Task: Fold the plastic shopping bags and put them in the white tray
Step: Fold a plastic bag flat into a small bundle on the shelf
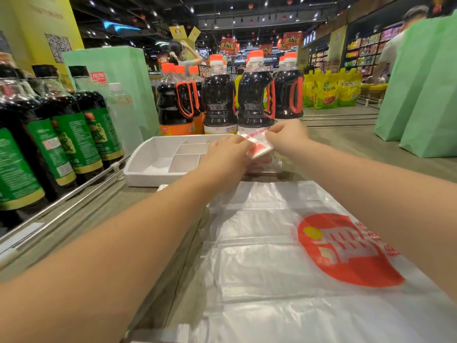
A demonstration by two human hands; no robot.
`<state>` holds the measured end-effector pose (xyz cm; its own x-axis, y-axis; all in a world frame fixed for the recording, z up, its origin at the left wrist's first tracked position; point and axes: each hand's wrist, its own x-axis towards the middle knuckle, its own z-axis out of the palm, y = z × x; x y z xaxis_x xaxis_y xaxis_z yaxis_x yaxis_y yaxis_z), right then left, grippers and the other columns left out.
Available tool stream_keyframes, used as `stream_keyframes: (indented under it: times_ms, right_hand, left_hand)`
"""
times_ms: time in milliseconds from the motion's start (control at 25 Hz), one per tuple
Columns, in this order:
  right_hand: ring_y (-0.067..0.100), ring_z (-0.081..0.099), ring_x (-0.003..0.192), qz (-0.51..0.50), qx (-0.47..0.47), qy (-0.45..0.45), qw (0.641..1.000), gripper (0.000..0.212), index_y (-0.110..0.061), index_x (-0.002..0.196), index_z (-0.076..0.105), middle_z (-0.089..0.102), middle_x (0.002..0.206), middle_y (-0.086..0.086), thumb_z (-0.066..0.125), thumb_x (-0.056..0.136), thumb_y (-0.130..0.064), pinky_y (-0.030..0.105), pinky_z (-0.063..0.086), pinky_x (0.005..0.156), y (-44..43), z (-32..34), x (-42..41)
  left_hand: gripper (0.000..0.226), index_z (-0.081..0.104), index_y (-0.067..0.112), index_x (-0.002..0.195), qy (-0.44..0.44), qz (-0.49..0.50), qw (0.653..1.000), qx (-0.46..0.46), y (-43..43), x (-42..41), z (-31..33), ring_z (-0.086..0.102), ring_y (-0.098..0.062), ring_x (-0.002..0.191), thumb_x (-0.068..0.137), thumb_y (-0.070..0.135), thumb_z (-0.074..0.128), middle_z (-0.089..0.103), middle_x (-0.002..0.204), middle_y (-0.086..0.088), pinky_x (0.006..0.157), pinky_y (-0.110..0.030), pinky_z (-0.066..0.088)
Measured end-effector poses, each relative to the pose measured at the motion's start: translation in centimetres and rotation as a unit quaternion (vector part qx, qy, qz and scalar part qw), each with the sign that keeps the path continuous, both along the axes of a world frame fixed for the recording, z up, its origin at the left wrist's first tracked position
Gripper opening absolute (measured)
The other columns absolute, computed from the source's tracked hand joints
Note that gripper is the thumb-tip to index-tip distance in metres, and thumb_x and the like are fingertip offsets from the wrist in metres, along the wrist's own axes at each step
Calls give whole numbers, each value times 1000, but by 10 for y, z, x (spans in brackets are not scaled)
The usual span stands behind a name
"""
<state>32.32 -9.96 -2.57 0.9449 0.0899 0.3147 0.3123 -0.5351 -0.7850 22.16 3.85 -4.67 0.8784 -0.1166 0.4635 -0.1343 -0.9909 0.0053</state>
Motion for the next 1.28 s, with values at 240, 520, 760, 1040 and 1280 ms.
stream_keyframes:
  times_ms: [240,520,760,1040,1280]
  right_hand:
    - [18,59,92,31,-98,-129,986,25,-14,102,72,67,101,1,58,94,-34,29,46,76,0,3,-13]
    - [24,50,127,178,-297,-92,934,40,-21,134,58,56,140,3,36,100,-26,39,43,104,-21,0,-15]
    - [24,49,126,153,-302,-221,915,35,-27,127,65,55,134,2,45,99,-34,44,42,104,-18,-1,-8]
    - [26,58,97,198,-399,-181,877,30,-17,109,58,65,107,5,36,104,-38,40,48,81,-19,3,-13]
    - [25,53,110,219,-346,-93,907,32,-15,128,50,59,124,9,35,104,-29,38,43,90,-18,-4,-13]
  left_hand:
    - [45,60,24,135,-6,-26,1000,-3,8,8,7,57,-28,115,92,9,64,54,135,-3,98,-42,46]
    - [32,61,30,133,-28,1,998,59,8,16,9,51,-27,120,102,27,52,61,127,-1,87,-37,36]
    - [33,65,30,126,-22,31,996,83,1,13,14,55,-29,105,105,38,41,55,108,-5,89,-40,35]
    - [43,56,21,131,58,113,991,33,-2,30,15,44,-31,127,106,43,29,52,135,-7,103,-51,34]
    - [47,47,14,132,120,85,987,63,3,29,17,40,-33,130,102,48,37,50,138,-12,107,-49,34]
